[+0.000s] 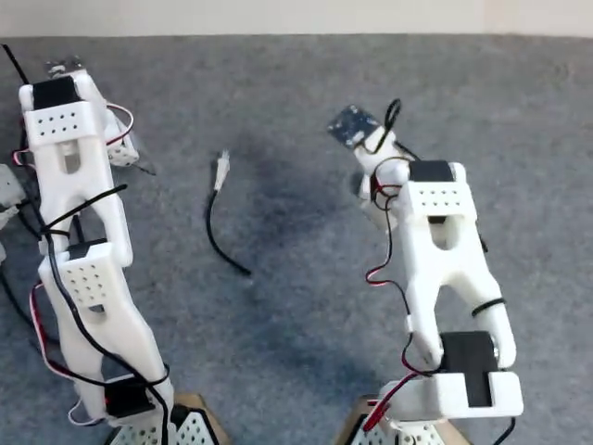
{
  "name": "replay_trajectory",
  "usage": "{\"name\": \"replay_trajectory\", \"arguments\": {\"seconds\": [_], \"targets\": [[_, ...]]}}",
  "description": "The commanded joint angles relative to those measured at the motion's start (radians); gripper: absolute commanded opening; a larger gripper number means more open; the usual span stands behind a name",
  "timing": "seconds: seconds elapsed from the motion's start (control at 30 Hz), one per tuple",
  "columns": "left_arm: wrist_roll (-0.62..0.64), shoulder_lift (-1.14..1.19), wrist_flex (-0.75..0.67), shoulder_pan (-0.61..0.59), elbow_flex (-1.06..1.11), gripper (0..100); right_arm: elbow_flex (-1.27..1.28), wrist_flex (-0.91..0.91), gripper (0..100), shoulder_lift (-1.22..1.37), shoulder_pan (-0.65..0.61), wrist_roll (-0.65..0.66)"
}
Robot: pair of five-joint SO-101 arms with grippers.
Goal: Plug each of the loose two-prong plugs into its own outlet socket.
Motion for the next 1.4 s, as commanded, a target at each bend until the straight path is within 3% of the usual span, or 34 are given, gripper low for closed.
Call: {"name": "replay_trajectory", "arguments": {"seconds": [0.0,0.1,0.3,0.67,1.07,1.2,1.37], "targets": [[-0.005,-0.061,0.006,-0.013,-0.007,33,-0.015,-0.205,8.8,0.096,0.048,-0.097],[-0.005,-0.061,0.006,-0.024,-0.007,33,-0.015,-0.332,9.5,0.200,0.081,-0.150],[-0.005,-0.061,0.005,-0.022,-0.012,33,-0.004,-0.320,9.5,0.255,0.079,-0.133],[-0.005,-0.061,0.005,-0.028,-0.012,33,-0.007,-0.050,9.5,0.249,-0.024,-0.078],[-0.005,-0.059,0.005,-0.024,-0.010,33,0.024,0.064,9.5,-0.251,-0.021,-0.078],[-0.005,-0.059,0.005,-0.027,-0.007,33,0.024,0.007,9.5,-0.199,-0.015,-0.080],[-0.005,-0.059,0.005,-0.038,-0.007,33,0.013,-0.245,9.5,0.050,0.067,-0.164]]}}
